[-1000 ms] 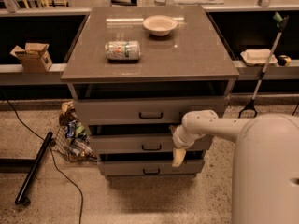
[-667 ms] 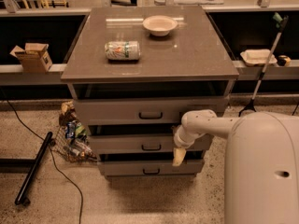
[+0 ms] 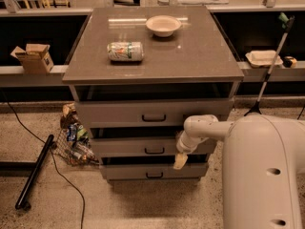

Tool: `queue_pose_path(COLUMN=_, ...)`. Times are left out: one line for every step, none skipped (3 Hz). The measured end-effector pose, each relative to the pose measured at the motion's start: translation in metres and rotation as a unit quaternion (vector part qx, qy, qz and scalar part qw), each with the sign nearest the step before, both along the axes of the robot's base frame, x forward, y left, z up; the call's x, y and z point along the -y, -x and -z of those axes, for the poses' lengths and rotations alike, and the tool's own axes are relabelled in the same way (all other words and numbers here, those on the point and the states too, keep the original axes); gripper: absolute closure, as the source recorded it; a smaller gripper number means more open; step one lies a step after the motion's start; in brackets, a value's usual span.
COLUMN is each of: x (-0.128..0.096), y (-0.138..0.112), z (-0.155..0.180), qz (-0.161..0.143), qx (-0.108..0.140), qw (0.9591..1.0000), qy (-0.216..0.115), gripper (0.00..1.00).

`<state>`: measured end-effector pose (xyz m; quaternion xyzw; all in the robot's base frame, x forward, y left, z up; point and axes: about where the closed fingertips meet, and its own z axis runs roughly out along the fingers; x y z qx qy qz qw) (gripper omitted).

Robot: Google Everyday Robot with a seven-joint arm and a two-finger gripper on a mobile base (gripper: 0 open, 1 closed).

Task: Open middle drawer

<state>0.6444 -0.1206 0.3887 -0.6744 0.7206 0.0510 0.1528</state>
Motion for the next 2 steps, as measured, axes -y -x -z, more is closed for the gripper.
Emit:
queue_pose_path(x=0.0017, y=0.0019, z=-0.0018, qz=0.006, qx=0.0, qw=1.0, qy=0.002, gripper=0.41)
queue_pose_path(x=0.0017, y=0.001, z=-0.0081, qz=0.006, qx=0.0, qw=1.0, qy=0.002, gripper=0.64)
